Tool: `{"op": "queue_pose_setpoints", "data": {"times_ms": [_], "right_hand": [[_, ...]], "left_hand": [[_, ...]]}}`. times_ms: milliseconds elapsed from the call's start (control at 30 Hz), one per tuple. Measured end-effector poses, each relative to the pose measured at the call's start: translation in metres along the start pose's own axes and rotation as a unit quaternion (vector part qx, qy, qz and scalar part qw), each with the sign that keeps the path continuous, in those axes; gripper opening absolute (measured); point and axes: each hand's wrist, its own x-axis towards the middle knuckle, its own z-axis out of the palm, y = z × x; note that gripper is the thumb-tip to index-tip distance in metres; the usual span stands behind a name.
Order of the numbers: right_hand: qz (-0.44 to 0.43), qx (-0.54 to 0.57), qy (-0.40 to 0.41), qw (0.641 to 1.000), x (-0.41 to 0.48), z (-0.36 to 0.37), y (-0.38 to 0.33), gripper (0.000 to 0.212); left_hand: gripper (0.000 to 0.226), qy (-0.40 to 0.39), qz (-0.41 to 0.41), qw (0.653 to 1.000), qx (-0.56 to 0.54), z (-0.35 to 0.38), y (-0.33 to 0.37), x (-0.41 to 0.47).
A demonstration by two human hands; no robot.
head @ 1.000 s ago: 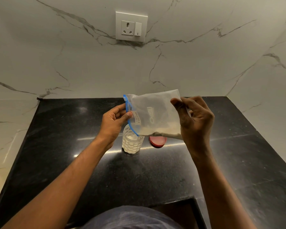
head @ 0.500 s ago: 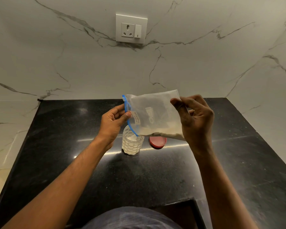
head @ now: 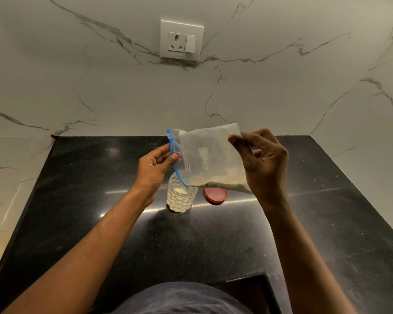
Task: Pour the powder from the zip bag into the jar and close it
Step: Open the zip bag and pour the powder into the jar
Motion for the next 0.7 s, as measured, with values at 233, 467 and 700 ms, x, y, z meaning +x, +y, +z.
{"op": "queue_pose_setpoints", "data": {"times_ms": [233,467,700], "right_hand": [[0.007,0.01,-0.012,1.0,0.0038,0.0008,0.0001,0.011],[0.004,0.0,-0.008,1.0,0.0041,0.0044,0.0001,0.01],[0.008,-0.003,-0.017,1.0,0.0033,0.0039,0.0,0.011]], "left_hand": [[0.034,0.0,-0.001,1.0,-0.008,0.0009,0.0012,-0.0001],[0.033,0.0,-0.007,1.0,-0.017,-0.0012,0.0015,0.0001],[0.04,0.001,-0.015,0.999,-0.04,-0.0024,-0.0018,-0.0029]]}}
